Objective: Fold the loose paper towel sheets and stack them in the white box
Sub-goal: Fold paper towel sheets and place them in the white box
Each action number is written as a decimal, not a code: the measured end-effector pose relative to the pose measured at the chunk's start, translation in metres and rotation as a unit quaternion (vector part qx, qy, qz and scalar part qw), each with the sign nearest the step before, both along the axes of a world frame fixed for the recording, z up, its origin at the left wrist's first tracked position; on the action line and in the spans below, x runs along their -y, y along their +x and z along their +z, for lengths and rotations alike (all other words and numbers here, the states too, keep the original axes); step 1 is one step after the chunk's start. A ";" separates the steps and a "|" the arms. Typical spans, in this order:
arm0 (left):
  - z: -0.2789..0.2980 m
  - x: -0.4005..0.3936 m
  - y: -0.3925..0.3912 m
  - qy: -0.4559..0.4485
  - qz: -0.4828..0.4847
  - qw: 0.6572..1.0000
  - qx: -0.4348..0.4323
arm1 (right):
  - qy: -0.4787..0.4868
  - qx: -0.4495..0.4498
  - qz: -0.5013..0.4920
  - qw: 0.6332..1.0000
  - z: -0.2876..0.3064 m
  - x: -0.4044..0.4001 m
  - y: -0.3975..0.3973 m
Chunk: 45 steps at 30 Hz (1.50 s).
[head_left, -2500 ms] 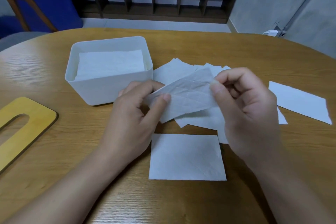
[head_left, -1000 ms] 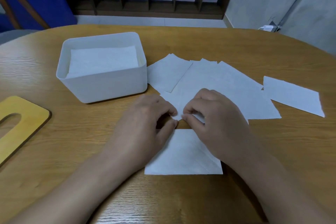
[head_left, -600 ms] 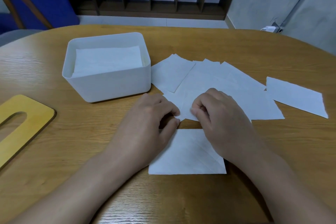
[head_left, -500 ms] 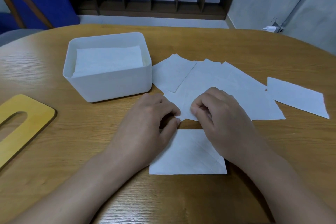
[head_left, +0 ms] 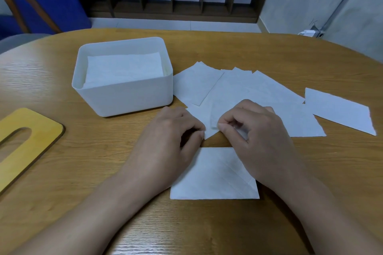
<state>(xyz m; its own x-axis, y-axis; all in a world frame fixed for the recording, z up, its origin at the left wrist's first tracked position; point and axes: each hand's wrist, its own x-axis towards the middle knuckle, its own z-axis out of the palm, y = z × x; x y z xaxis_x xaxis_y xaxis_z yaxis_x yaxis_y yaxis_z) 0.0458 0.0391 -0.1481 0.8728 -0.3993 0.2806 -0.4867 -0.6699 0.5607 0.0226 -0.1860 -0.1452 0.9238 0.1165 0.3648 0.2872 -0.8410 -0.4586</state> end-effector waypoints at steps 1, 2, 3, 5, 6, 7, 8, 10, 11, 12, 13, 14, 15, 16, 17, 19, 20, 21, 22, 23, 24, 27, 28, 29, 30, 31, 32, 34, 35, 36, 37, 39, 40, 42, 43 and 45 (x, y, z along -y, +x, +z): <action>0.000 0.000 0.000 -0.015 0.009 1.000 -0.005 | 0.015 0.011 0.000 1.000 0.002 0.000 -0.001; 0.000 0.001 0.000 -0.044 0.024 0.998 -0.024 | 0.026 0.022 0.003 0.999 0.005 -0.001 -0.002; 0.002 0.002 0.000 -0.090 0.038 0.994 -0.057 | 0.036 0.033 0.011 0.999 0.008 -0.003 -0.003; 0.004 0.005 0.001 -0.210 0.048 0.966 -0.143 | 0.048 0.050 0.039 0.997 0.011 -0.008 -0.006; 0.007 0.006 0.002 -0.263 0.049 0.946 -0.183 | 0.048 0.053 0.058 0.996 0.012 -0.011 -0.008; 0.009 0.008 0.004 -0.301 0.052 0.928 -0.212 | 0.041 0.053 0.081 0.994 0.012 -0.014 -0.009; 0.009 0.008 0.005 -0.316 0.057 0.920 -0.223 | 0.030 0.051 0.106 0.993 0.011 -0.016 -0.010; 0.008 0.006 0.007 -0.305 0.067 0.925 -0.219 | 0.012 0.041 0.147 0.988 0.009 -0.019 -0.012; 0.007 0.005 0.008 -0.297 0.067 0.928 -0.214 | 0.010 0.037 0.160 0.986 0.009 -0.019 -0.013; 0.007 0.004 0.009 -0.291 0.067 0.932 -0.205 | 0.012 0.033 0.168 0.985 0.008 -0.019 -0.014; 0.007 0.003 0.009 -0.286 0.068 0.937 -0.191 | 0.018 0.029 0.170 0.985 0.009 -0.019 -0.015; 0.006 0.001 0.009 -0.276 0.070 0.943 -0.169 | 0.032 0.024 0.163 0.986 0.009 -0.018 -0.016; 0.007 -0.001 0.009 -0.266 0.073 0.950 -0.144 | 0.052 0.020 0.149 0.987 0.009 -0.017 -0.015; 0.008 -0.002 0.008 -0.254 0.077 0.957 -0.119 | 0.076 0.020 0.131 0.988 0.010 -0.016 -0.014; 0.010 -0.003 0.006 -0.246 0.079 0.961 -0.100 | 0.099 0.025 0.111 0.989 0.011 -0.014 -0.013; 0.015 -0.005 0.002 -0.230 0.074 0.968 -0.074 | 0.121 0.040 0.075 0.989 0.015 -0.012 -0.011; 0.018 -0.006 0.000 -0.228 0.064 0.969 -0.067 | 0.124 0.040 0.059 0.990 0.016 -0.012 -0.011; 0.021 -0.007 -0.002 -0.237 0.051 0.968 -0.070 | 0.129 0.035 0.044 0.990 0.018 -0.011 -0.011; 0.023 -0.008 -0.003 -0.250 0.037 0.964 -0.076 | 0.142 0.025 0.030 0.989 0.019 -0.010 -0.012; 0.025 -0.009 -0.004 -0.260 0.029 0.962 -0.080 | 0.166 0.014 0.017 0.986 0.021 -0.009 -0.013; 0.027 -0.011 -0.005 -0.265 0.024 0.961 -0.078 | 0.198 0.001 0.004 0.980 0.023 -0.009 -0.014; 0.031 -0.014 -0.006 -0.293 0.018 0.950 -0.109 | 0.248 -0.034 -0.008 0.968 0.035 -0.007 -0.018; 0.031 -0.015 -0.006 -0.301 0.017 0.945 -0.126 | 0.258 -0.048 -0.006 0.965 0.037 -0.006 -0.020; 0.031 -0.016 -0.006 -0.297 0.016 0.944 -0.140 | 0.279 -0.065 -0.005 0.958 0.040 -0.005 -0.021; 0.030 -0.017 -0.006 -0.284 0.014 0.947 -0.152 | 0.298 -0.084 -0.005 0.951 0.043 -0.003 -0.023; 0.030 -0.017 -0.007 -0.267 0.012 0.949 -0.165 | 0.306 -0.103 -0.004 0.946 0.045 -0.002 -0.025; 0.029 -0.018 -0.008 -0.253 0.008 0.951 -0.179 | 0.301 -0.122 -0.004 0.946 0.045 0.000 -0.026; 0.027 -0.019 -0.011 -0.231 0.000 0.951 -0.206 | 0.277 -0.164 -0.004 0.947 0.045 0.003 -0.027; 0.026 -0.020 -0.013 -0.217 -0.005 0.952 -0.216 | 0.260 -0.184 -0.005 0.948 0.043 0.005 -0.027; 0.024 -0.020 -0.015 -0.198 -0.011 0.956 -0.218 | 0.238 -0.200 -0.007 0.950 0.042 0.007 -0.027; 0.024 -0.021 -0.017 -0.172 -0.016 0.961 -0.214 | 0.210 -0.214 -0.010 0.954 0.040 0.008 -0.028; 0.024 -0.023 -0.021 -0.132 -0.028 0.968 -0.211 | 0.162 -0.232 -0.016 0.959 0.038 0.011 -0.031; 0.024 -0.024 -0.023 -0.123 -0.032 0.968 -0.216 | 0.147 -0.236 -0.018 0.960 0.037 0.012 -0.033; 0.025 -0.024 -0.027 -0.108 -0.032 0.969 -0.221 | 0.131 -0.238 -0.020 0.962 0.037 0.012 -0.036; 0.026 -0.023 -0.028 -0.096 -0.032 0.971 -0.215 | 0.123 -0.236 -0.022 0.964 0.038 0.012 -0.037; 0.026 -0.022 -0.030 -0.068 -0.029 0.978 -0.195 | 0.098 -0.231 -0.024 0.968 0.038 0.012 -0.038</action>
